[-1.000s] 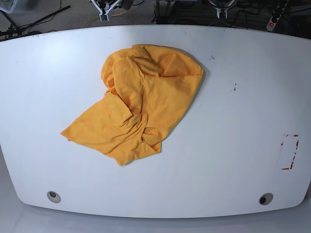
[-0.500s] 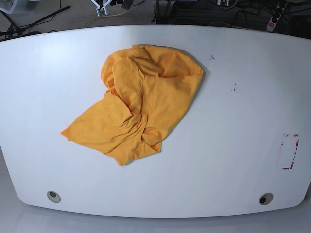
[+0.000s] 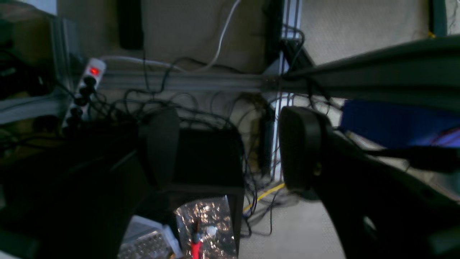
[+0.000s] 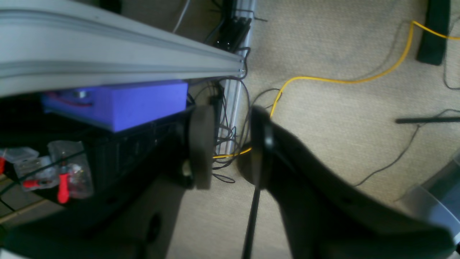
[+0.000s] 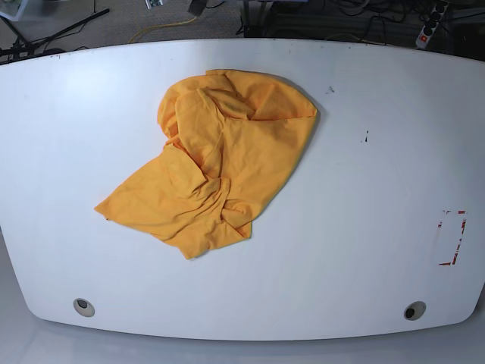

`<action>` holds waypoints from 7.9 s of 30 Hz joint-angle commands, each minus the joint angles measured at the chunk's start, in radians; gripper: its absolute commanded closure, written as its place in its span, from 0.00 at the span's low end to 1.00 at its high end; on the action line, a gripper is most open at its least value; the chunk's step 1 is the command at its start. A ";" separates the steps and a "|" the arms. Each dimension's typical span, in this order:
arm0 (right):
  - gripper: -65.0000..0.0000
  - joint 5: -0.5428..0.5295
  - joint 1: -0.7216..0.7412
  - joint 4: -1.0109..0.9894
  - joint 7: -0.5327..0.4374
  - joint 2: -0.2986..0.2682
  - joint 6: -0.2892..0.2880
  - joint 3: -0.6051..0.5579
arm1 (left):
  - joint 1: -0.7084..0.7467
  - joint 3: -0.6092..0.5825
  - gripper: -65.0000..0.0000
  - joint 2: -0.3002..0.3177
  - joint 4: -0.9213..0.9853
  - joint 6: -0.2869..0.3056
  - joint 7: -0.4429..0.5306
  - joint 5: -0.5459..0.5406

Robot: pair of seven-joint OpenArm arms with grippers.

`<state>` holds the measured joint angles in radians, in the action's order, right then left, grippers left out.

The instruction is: Fold the T-shirt properly

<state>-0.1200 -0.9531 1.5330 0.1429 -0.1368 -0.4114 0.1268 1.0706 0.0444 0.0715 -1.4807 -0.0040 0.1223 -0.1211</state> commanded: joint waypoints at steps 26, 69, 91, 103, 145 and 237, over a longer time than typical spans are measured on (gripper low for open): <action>0.75 -0.404 -0.070 0.430 0.004 -0.149 -0.002 0.159 | 0.064 0.088 0.39 0.000 -0.522 -0.003 0.024 0.002; 0.33 -0.412 1.054 -0.058 0.739 -0.102 -0.008 0.374 | -0.155 0.078 0.25 0.001 -0.496 -0.001 -0.126 0.008; 0.34 -0.401 1.301 -0.535 0.683 -0.091 0.015 0.465 | -0.128 0.078 0.25 -0.003 -0.496 -0.001 -0.126 0.007; 0.34 -0.402 1.302 -0.590 0.636 -0.080 0.062 0.462 | -0.128 0.078 0.25 -0.003 -0.496 -0.001 -0.126 0.007; 1.00 -0.323 1.212 -0.239 0.746 -0.048 0.165 0.462 | -0.441 -0.185 0.25 -0.029 -0.470 -0.001 -0.454 0.001; 1.00 -0.221 1.942 -0.131 0.762 -0.327 0.039 0.006 | -1.737 -0.044 0.98 0.078 -0.518 0.548 -1.041 0.812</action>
<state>-0.3439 0.9718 1.3842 0.9226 -0.4469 -0.3740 0.1265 -0.6518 -0.0017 0.1440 -1.9869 0.5407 -0.9333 0.6807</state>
